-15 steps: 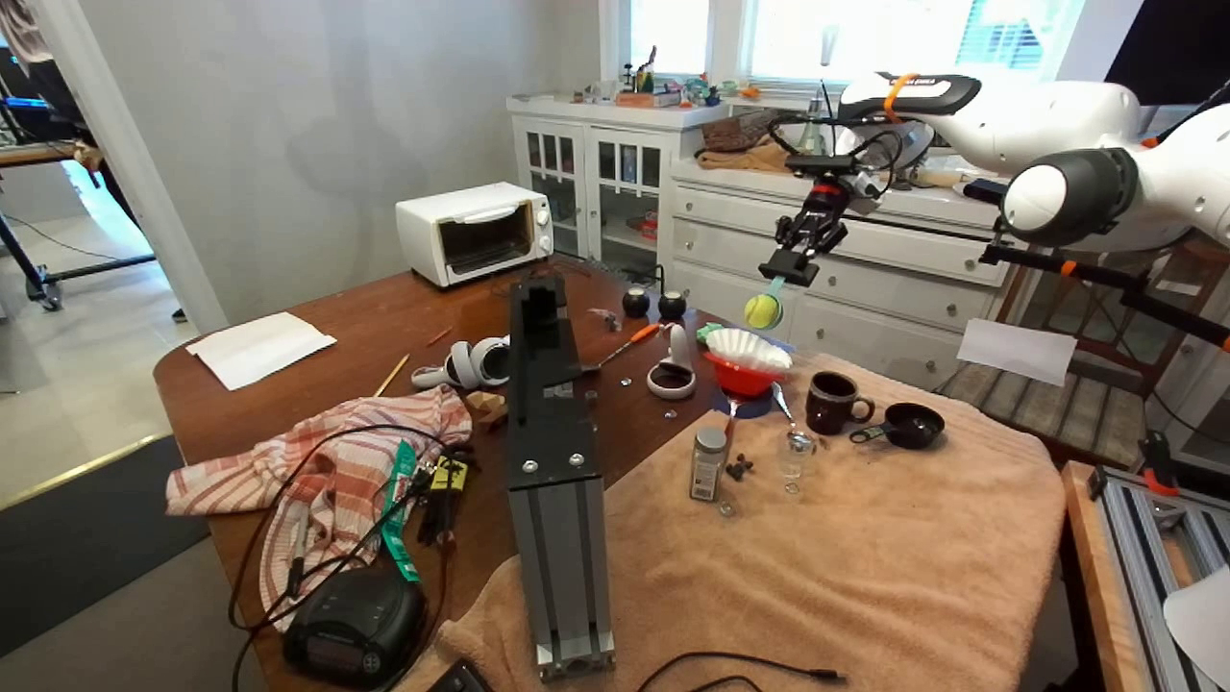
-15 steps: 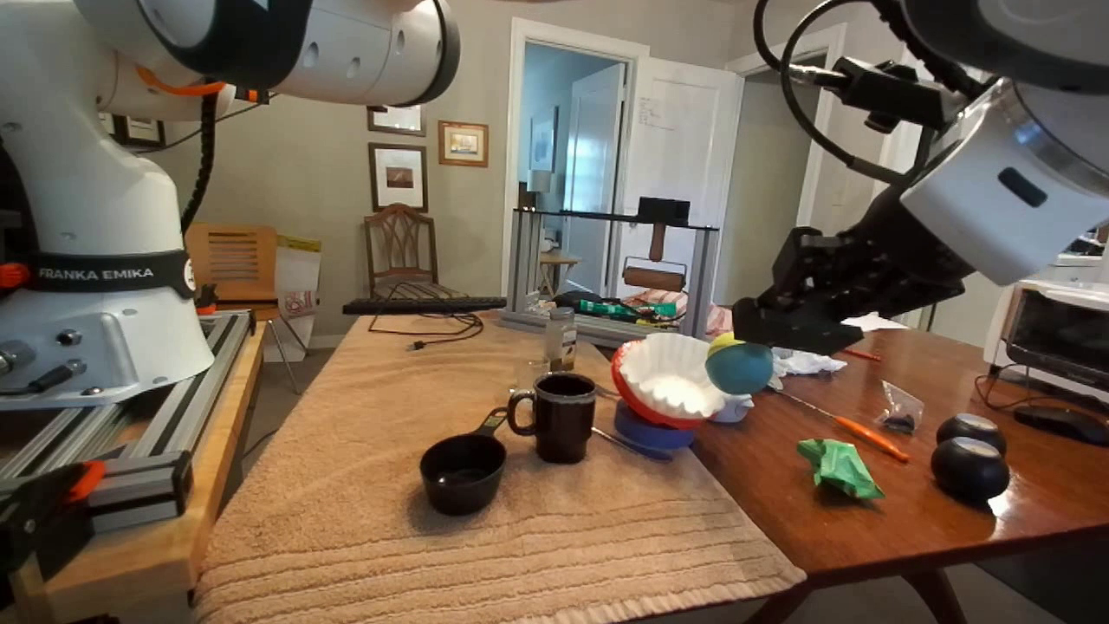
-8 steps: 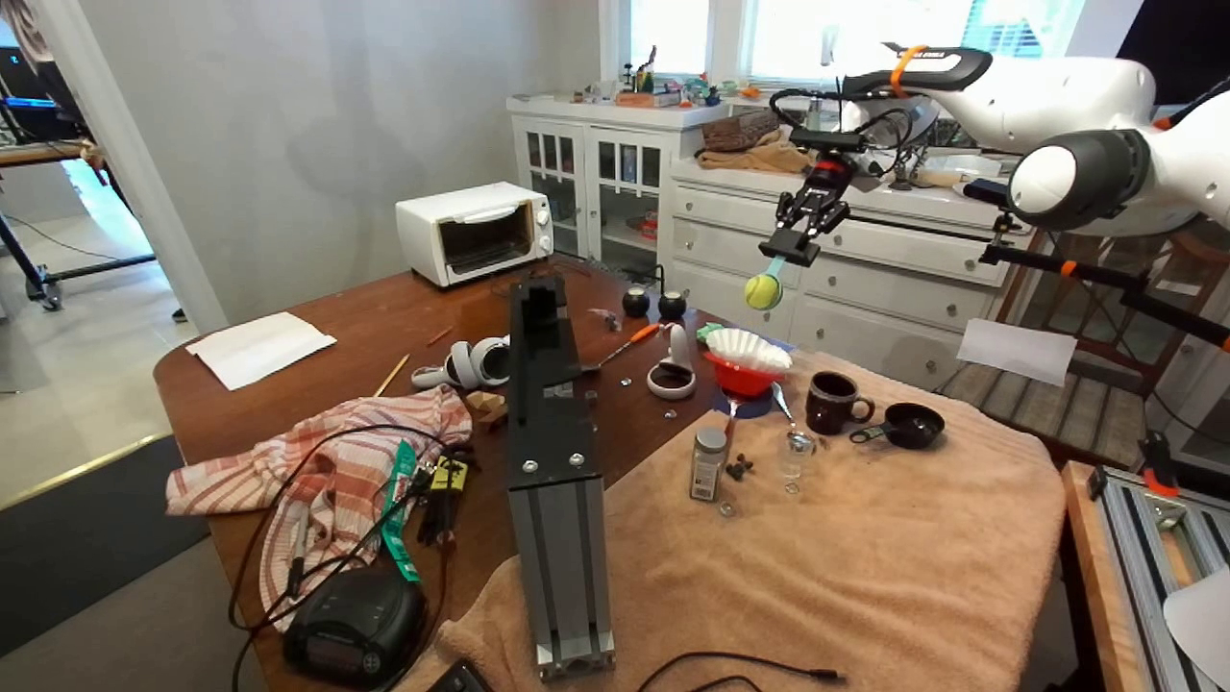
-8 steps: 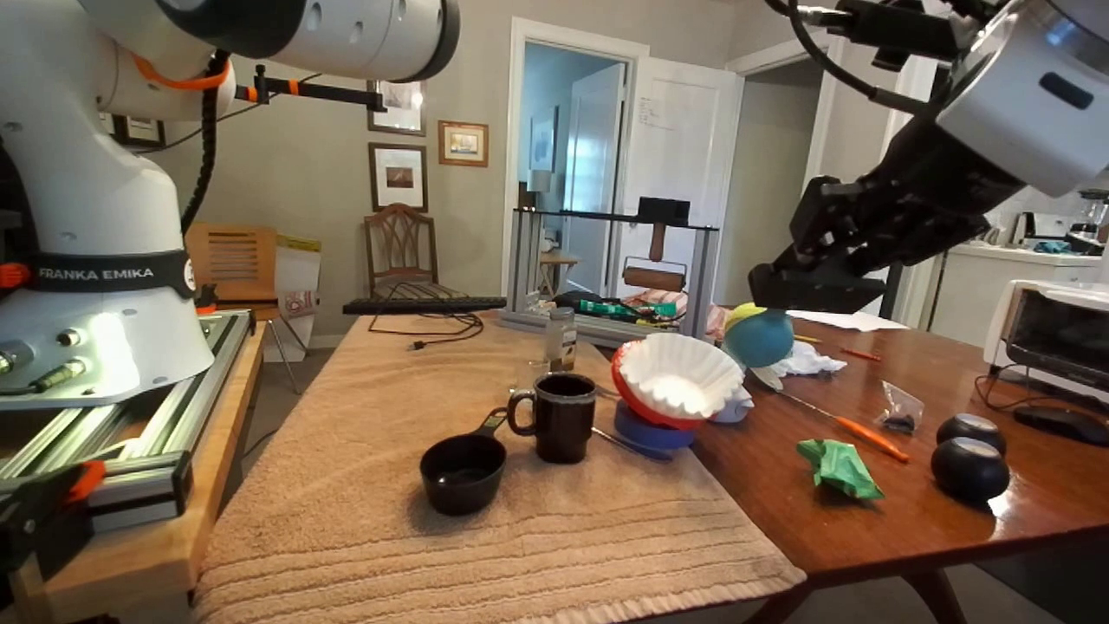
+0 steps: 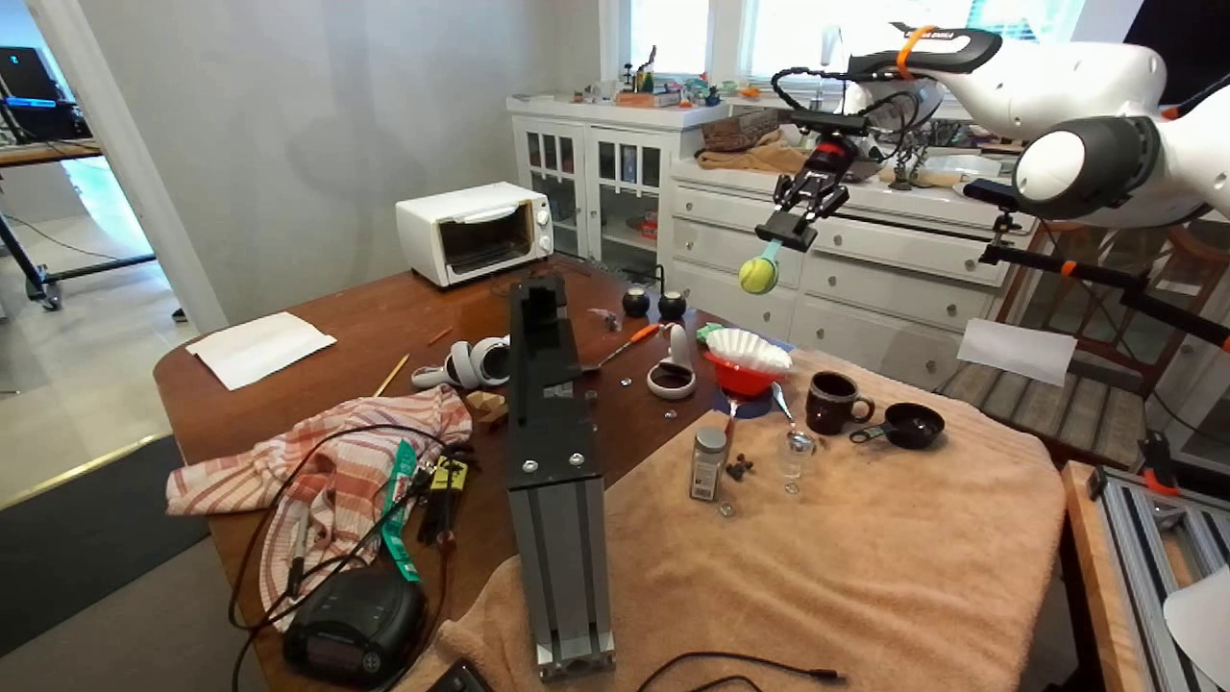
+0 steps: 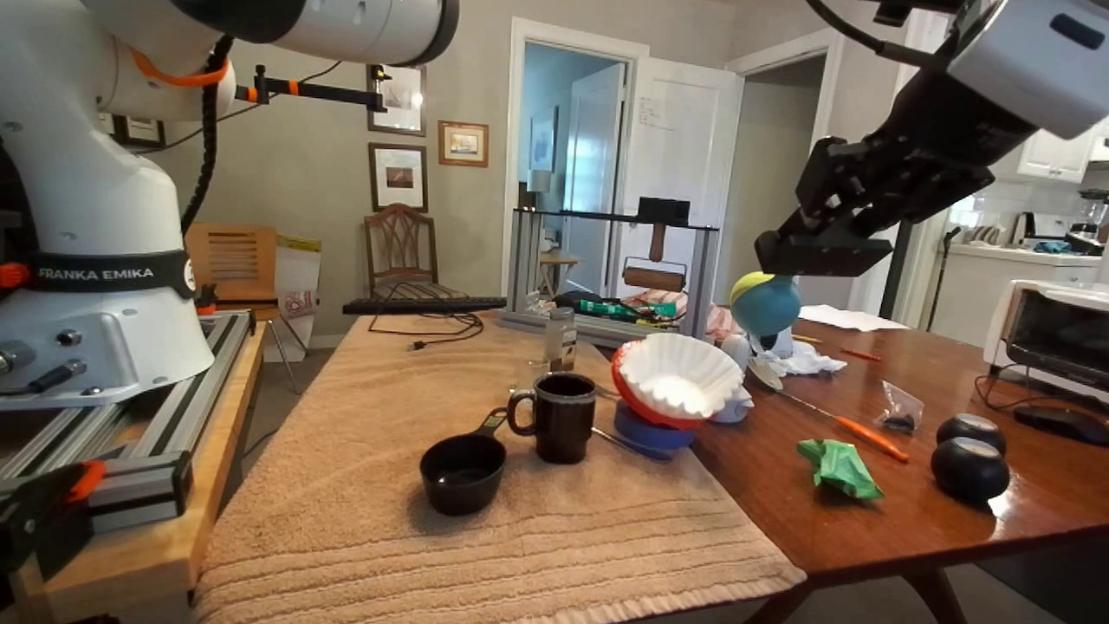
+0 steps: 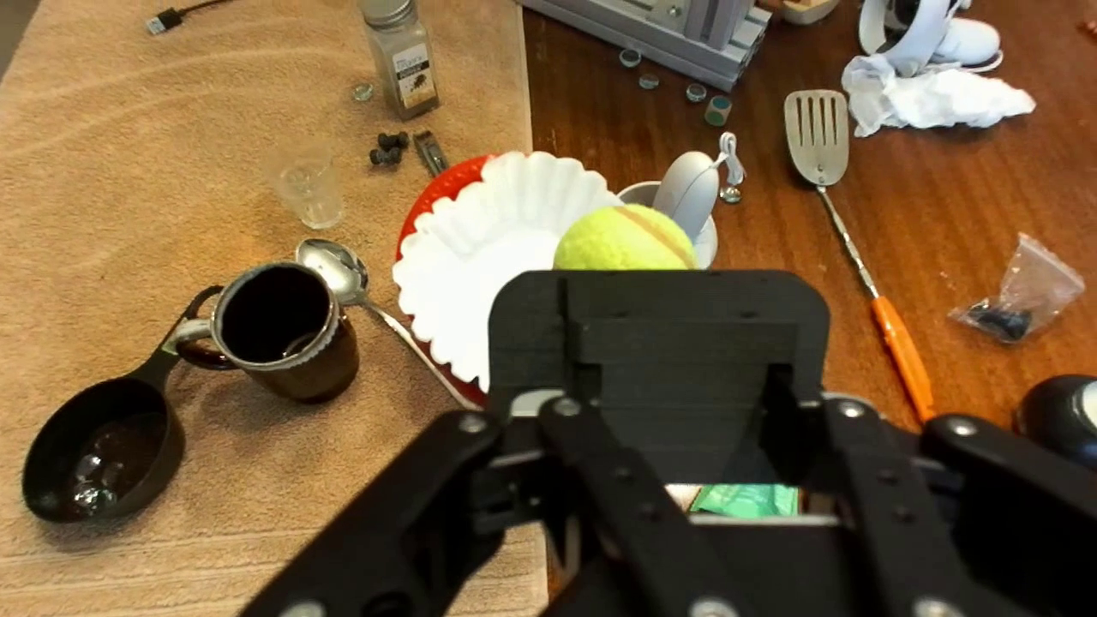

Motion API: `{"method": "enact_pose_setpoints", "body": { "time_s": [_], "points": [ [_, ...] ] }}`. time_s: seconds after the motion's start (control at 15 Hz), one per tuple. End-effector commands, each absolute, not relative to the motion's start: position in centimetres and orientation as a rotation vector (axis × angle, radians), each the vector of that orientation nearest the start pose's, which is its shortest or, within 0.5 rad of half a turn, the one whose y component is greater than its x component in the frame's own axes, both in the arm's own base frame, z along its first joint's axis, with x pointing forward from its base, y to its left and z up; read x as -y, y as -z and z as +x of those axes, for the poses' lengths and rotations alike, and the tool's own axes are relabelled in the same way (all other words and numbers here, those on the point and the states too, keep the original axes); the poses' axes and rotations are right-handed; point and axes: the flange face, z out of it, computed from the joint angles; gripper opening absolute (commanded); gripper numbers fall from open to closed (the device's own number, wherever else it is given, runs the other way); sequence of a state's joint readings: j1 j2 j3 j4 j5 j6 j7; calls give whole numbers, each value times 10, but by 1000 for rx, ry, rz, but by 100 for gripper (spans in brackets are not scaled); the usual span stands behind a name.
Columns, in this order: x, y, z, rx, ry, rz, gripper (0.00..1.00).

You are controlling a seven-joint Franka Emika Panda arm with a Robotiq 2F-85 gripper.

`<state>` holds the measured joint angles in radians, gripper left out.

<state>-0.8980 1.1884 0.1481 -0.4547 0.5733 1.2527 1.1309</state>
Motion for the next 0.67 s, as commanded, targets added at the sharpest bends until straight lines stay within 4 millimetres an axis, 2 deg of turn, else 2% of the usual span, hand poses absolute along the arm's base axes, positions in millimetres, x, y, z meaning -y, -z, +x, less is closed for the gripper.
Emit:
{"method": "enact_pose_setpoints", "body": {
  "time_s": [0.0,0.13,0.2,0.6],
  "points": [
    [516,-332,556,-1950,-602,-1442,47],
    [516,-332,556,-1950,-601,-1442,47],
    [516,-332,556,-1950,-601,-1442,22],
    [500,-319,574,-1993,-593,-1516,22]
  ]
}}
